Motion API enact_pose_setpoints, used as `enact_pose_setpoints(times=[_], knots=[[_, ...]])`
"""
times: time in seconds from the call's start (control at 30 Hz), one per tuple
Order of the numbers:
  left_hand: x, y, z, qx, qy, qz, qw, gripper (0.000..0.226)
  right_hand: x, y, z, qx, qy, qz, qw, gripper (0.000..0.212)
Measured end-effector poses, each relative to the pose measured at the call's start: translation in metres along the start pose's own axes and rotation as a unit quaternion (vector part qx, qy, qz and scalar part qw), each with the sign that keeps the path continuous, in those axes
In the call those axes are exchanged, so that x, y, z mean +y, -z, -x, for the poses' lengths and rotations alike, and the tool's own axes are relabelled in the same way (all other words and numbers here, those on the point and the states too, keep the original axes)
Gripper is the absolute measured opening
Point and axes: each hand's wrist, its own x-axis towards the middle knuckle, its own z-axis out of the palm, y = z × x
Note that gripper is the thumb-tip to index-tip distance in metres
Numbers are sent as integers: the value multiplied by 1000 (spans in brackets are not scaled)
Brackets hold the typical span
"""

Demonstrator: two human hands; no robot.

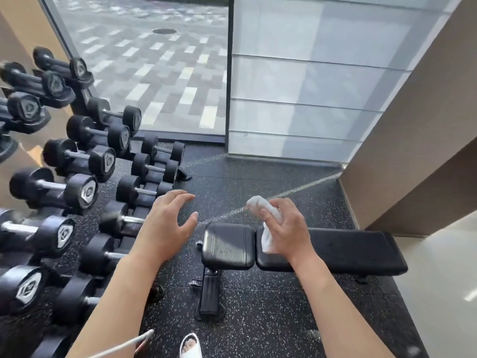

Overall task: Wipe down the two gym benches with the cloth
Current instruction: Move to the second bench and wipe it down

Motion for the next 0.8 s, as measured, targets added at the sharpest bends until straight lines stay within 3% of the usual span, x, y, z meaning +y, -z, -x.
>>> enact_pose_setpoints(times=[0.4, 0.8], knots=[[-83, -15, -118, -67, -22, -19, 997, 45, 9, -72, -95, -37, -49, 16, 998, 7], [-158, -114, -191, -70, 31, -66, 995, 44, 130, -168, -206, -134, -41, 0, 990, 15]])
